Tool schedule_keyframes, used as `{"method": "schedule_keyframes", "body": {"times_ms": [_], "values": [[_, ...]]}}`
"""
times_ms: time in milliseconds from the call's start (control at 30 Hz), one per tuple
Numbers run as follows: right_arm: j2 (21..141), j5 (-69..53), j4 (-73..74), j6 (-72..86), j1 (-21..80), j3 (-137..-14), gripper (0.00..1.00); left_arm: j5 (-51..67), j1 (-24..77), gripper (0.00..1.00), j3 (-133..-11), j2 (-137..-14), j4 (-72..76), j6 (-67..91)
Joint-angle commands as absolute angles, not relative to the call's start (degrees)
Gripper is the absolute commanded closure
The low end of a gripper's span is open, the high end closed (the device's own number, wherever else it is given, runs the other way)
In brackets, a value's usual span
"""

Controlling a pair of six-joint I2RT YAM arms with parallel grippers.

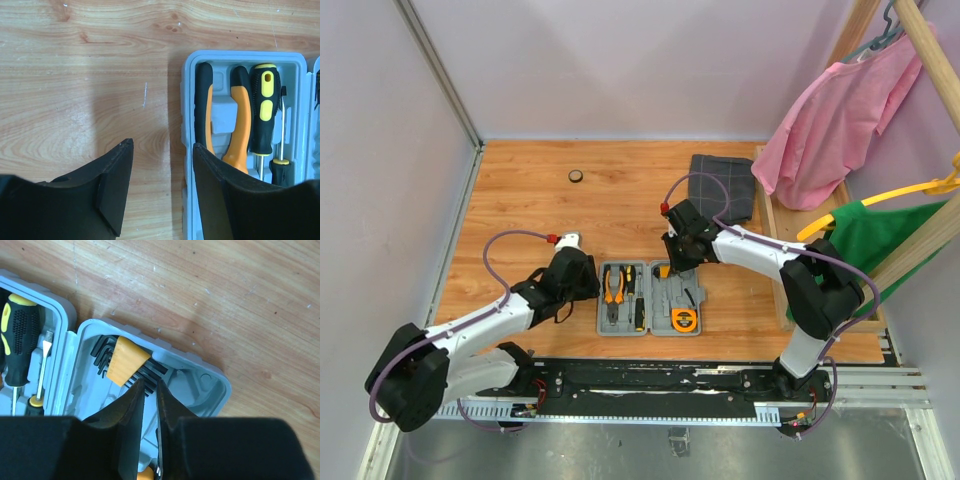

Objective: Sort the tools into containers
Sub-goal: Adjust the engineering item in the storage box.

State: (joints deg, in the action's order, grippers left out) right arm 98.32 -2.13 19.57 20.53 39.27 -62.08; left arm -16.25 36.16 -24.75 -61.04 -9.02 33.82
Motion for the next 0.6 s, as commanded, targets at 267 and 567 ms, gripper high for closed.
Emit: {"method": "schedule_keyframes", "body": {"times_ms": [267, 567], "values": [[98.60, -8.02, 18.01, 18.82, 38.67, -63.21, 0.81, -14.68, 35.68, 0.45, -25.49, -62.68, -6.07, 32.78], [93.58, -8.51, 13.46, 18.08, 38.32, -59.83, 0.77, -14.24, 35.68, 0.45, -25.49, -62.90, -5.66, 32.61]]}}
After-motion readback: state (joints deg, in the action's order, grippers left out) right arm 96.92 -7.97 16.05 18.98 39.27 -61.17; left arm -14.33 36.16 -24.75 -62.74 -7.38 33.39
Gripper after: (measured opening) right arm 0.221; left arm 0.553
